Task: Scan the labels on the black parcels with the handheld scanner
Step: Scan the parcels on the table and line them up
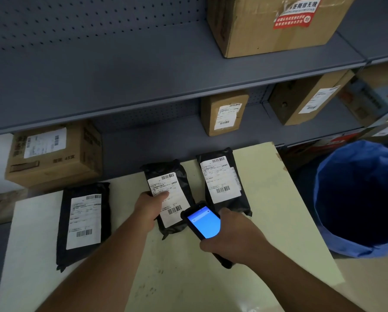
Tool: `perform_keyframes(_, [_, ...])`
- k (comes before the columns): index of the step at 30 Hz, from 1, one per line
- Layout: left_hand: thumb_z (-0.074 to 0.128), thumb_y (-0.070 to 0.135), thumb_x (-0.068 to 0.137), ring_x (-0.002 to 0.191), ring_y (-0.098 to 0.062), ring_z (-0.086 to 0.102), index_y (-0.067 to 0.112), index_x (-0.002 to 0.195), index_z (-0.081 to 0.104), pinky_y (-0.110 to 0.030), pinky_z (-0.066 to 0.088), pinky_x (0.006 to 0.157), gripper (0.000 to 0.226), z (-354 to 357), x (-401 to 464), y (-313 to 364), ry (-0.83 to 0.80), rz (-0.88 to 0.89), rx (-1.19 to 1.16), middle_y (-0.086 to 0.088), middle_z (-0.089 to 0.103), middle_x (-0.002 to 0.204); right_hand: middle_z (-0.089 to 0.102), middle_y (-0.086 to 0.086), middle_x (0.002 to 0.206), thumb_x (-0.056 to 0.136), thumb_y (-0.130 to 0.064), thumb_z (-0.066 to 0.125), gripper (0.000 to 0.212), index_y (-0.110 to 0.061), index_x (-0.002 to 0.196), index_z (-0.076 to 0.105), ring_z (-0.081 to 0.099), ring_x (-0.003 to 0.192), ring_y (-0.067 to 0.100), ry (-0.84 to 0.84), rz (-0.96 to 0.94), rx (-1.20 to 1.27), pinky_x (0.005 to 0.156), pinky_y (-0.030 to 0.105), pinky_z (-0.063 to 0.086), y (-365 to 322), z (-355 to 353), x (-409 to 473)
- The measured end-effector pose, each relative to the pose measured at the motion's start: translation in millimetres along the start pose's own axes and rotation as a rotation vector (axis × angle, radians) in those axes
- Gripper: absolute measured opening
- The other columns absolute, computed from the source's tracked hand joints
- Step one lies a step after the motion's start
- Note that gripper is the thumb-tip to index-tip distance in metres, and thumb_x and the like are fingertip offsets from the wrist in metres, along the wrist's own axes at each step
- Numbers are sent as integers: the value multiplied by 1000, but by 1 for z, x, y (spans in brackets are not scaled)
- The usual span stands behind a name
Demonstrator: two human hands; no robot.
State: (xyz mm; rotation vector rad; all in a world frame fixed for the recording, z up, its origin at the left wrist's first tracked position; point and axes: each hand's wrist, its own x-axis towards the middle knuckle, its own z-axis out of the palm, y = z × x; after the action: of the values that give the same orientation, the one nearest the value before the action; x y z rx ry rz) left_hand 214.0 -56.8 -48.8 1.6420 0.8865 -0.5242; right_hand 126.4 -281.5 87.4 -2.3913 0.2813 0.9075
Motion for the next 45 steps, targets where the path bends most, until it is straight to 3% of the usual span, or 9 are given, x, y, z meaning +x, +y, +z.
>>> perform_keyframes(9, [76,27,92,94,-31,75,21,95,70,-50,61,92,9,28,10,1,8,-5,31,-9,77,105,63,-4,95,67,-46,79,48,-22,99,53,66,83,14,-4,40,66,66,29,53,16,-8,7])
perform_keyframes(14, [70,27,97,82,-26,72,20,91,68,-35,56,69,9,45,12,3,22,-15,26,-4,73,90,64,-3,94,65,-47,79,49,-21,98,53,67,85,16,4,42,90,71,34,57,24,-11,10])
perform_keyframes(18, [68,26,98,86,-29,72,16,102,69,-39,58,77,11,51,13,4,7,-17,36,-3,73,90,64,-2,95,64,-47,79,50,-23,98,53,67,84,16,3,38,103,72,34,59,28,-10,11])
perform_keyframes(24, [65,23,100,90,-28,73,18,113,68,-34,54,65,14,50,9,7,-79,-51,3,-7,74,102,61,-4,96,66,-46,81,47,-27,95,49,64,86,14,-9,27,122,66,27,50,30,-3,8])
perform_keyframes(28, [64,25,100,99,-24,70,21,115,67,-35,53,80,15,43,8,1,-102,-33,46,-6,74,114,62,-3,93,67,-44,81,44,-28,87,45,61,79,14,-24,30,132,62,25,46,27,1,4])
perform_keyframes(33, [70,43,93,131,-30,56,16,159,39,-45,43,113,78,18,9,1,-57,-67,131,-10,53,153,64,-4,96,65,-43,79,44,-25,94,51,66,84,15,-36,38,116,64,27,49,16,9,0])
perform_keyframes(38, [72,42,93,128,-28,55,16,162,32,-35,42,105,84,-16,3,4,-20,-38,81,-13,49,155,63,-6,97,64,-45,80,48,-25,99,53,65,86,12,-44,13,62,74,32,57,-6,25,1])
perform_keyframes(43, [76,53,82,131,-31,56,23,160,37,-49,43,114,92,-63,1,-3,-3,-46,15,-13,54,150,62,-5,98,65,-48,81,52,-24,102,54,65,87,12,-56,-31,-7,73,31,56,-35,44,3])
perform_keyframes(45, [77,62,68,130,-29,57,26,157,40,-50,45,114,103,-81,2,-9,-17,-28,-12,-11,55,148,61,-5,98,65,-48,80,52,-23,102,54,65,87,12,-60,-41,-24,73,32,57,-46,51,2])
